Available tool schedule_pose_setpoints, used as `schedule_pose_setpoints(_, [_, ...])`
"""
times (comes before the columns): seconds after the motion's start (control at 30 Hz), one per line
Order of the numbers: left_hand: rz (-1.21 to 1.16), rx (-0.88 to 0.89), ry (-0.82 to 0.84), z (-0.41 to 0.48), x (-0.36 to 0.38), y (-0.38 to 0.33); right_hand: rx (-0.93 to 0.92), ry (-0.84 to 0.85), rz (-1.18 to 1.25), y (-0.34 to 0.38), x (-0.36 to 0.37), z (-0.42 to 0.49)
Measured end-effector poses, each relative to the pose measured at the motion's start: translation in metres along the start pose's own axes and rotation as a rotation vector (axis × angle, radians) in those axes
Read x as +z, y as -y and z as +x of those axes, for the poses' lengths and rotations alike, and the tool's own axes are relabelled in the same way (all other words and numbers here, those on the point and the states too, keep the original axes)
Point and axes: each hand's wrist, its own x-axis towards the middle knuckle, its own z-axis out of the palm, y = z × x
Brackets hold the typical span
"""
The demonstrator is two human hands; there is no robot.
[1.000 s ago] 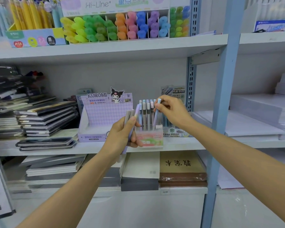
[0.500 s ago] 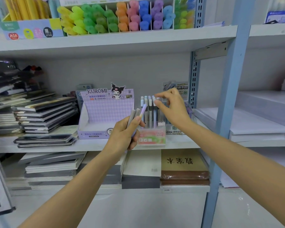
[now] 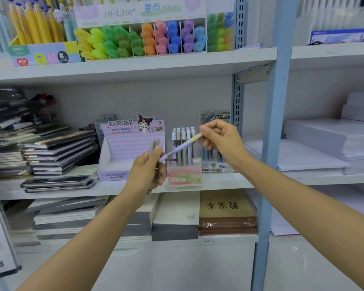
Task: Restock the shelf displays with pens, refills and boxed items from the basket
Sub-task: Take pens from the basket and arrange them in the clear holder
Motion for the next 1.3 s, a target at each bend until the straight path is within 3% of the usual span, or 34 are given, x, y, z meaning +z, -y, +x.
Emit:
schedule_pose_setpoints(0.17, [-0.123, 0.020, -0.116, -0.005, -0.005, -0.009, 0.080, 0.041, 0.038, -0.002, -0.008, -0.013])
schedule_pose_setpoints(0.37, [-0.308, 0.090, -0.217, -0.012, 0.006, -0.023, 0.241, 0.494, -0.137, -0.003, -0.006, -0.027])
schedule_pose_setpoints(0.67, [-0.171, 0.089, -0.141, -0.019, 0.019, -0.028, 0.186, 0.517, -0.184, 0.004, 0.002, -0.035])
schedule_pose_setpoints(0.8, [-0.044, 0.130, -0.040, -0.021, 0.024, -0.024, 0.124, 0.350, -0.190, 0.020, 0.009, -0.030])
schedule_pose_setpoints(0.93, [-0.025, 0.156, 0.091, -0.023, 0.033, -0.021, 0.084, 0.311, -0.204, 0.030, 0.019, -0.023])
schedule_pose_setpoints(1.07, [0.008, 0.135, 0.016, -0.016, 0.031, -0.024, 0.000, 0.160, -0.177, 0.034, 0.018, -0.014])
schedule_pose_setpoints(1.2, [-0.035, -0.041, -0.038, -0.003, 0.024, -0.032, -0.074, -0.118, -0.084, 0.040, 0.005, 0.007])
schedule_pose_setpoints(1.3, [-0.005, -0.029, -0.005, 0.000, 0.020, -0.026, -0.090, -0.180, -0.110, 0.035, 0.001, 0.020])
